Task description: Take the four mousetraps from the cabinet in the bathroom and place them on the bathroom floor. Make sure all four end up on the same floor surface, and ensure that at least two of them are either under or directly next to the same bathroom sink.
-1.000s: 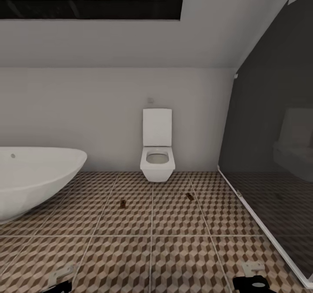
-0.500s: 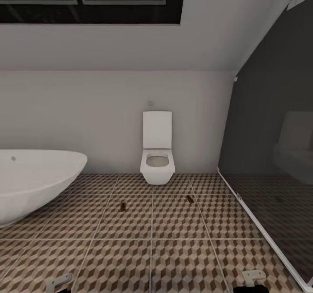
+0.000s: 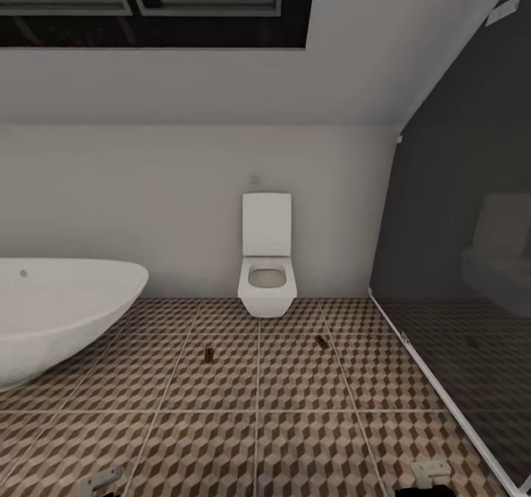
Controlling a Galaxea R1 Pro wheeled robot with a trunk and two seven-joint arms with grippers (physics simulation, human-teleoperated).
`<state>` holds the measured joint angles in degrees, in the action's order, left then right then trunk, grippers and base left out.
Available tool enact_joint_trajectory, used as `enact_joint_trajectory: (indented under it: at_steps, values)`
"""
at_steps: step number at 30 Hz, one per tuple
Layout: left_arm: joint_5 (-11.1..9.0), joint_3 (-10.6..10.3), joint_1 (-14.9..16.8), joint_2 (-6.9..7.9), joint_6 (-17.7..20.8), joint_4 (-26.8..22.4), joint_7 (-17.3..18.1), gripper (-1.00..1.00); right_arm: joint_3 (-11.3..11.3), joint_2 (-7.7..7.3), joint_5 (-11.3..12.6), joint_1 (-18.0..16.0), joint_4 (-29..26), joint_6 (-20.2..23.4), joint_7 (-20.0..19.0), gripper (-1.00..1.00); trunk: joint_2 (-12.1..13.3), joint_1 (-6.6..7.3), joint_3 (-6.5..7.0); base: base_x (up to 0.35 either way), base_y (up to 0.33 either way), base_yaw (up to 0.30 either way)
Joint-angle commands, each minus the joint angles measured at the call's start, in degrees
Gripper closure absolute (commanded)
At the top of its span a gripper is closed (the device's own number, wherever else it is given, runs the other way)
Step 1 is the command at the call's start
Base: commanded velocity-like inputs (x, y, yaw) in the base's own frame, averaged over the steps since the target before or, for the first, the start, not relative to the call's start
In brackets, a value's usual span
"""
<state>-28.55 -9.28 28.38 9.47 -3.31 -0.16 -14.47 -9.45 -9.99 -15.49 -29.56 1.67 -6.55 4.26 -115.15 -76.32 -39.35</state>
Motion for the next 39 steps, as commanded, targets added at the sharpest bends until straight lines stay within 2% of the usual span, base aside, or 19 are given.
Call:
enact_joint_trajectory:
  at_steps: [1, 16, 23, 32, 39]
  values:
    - [-0.55, -0.48, 0.0, 0.0, -0.12, 0.0, -0.13, -1.0, -0.48, -0.03, -0.58, -0.07, 0.18, -0.33, 0.2, -1.0, 0.39, 0.24, 0.13, 0.0, 0.0, 0.0]
    - [-0.62, -0.48, -0.3, -0.06, -0.04, 0.07, -0.15, -1.0, -0.48, 0.05, -0.51, -0.06, 0.2, -0.23, 0.22, -1.0, 6.4, 3.53, 2.82, 0.0, 0.0, 0.0]
    - [-0.58, -0.48, -2.24, -0.6, -0.03, 0.01, -0.15, -1.0, -0.48, 0.11, -0.44, 0.12, 0.25, 0.11, 0.23, -1.0, 9.21, 5.07, 4.08, 0.0, 0.0, 0.0]
    - [-0.58, -0.48, -5.23, -0.92, -0.09, 0.02, -0.12, -1.0, -0.54, 0.23, -0.39, 4.17, 0.26, -0.2, 0.14, -1.0, 12.82, 7.04, 5.69, 0.0, 0.0, 0.0]
    - [-0.55, -0.48, -6.59, -1.14, -0.05, 0.06, -0.12, -1.0, -0.58, 0.42, -0.28, 5.65, 0.27, -0.28, -0.17, -1.0, 15.63, 8.58, 6.95, 0.0, 0.0, 0.0]
